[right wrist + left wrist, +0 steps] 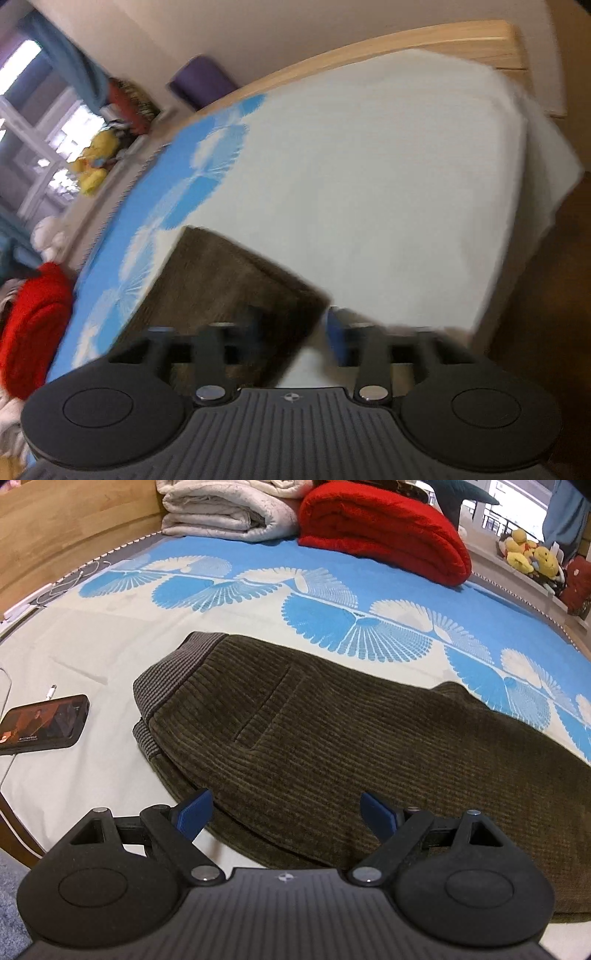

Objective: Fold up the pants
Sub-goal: 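Grasp the brown leg hem with the right gripper and lift it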

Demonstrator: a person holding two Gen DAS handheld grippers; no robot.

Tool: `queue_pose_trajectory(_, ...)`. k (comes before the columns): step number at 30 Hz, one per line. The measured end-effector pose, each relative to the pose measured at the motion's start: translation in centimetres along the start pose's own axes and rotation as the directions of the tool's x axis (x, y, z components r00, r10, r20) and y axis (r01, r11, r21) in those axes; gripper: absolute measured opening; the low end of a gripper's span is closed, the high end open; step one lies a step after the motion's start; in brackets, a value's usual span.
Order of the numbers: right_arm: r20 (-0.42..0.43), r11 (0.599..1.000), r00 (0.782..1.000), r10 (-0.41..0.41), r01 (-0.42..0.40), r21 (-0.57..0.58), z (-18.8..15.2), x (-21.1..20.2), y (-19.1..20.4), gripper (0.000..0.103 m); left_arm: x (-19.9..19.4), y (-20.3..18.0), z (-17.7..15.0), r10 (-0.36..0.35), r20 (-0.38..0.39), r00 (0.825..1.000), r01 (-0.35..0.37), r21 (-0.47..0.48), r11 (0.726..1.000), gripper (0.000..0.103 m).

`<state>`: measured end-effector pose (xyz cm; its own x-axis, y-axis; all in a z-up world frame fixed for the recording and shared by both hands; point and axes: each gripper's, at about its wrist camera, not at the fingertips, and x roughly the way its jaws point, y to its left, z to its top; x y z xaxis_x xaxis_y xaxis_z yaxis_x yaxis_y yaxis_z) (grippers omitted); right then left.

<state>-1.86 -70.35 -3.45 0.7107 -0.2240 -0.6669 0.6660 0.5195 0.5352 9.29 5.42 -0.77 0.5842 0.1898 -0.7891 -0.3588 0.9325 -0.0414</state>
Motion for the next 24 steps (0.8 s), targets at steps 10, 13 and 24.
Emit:
queue_pose_trajectory(10, 0.001, 0.986, 0.986, 0.167, -0.167, 0.028, 0.0, 2.4, -0.1, 0.078, 0.0, -0.4, 0.0, -0.014, 0.000, 1.000, 0.014, -0.008, 1.000, 0.091)
queue_pose_trajectory(13, 0.047, 0.981, 0.981, 0.190, -0.192, 0.042, 0.0, 3.2, 0.2, 0.079, -0.4, 0.1, 0.1, -0.024, 0.004, 1.000, 0.024, -0.028, 0.999, 0.091)
queue_pose_trajectory(24, 0.017, 0.955, 0.979, 0.201, -0.200, 0.221, -1.0, 3.7, -0.7, 0.027, 0.0, 1.2, 0.4, -0.034, -0.005, 0.999, 0.033, -0.046, 0.998, 0.091)
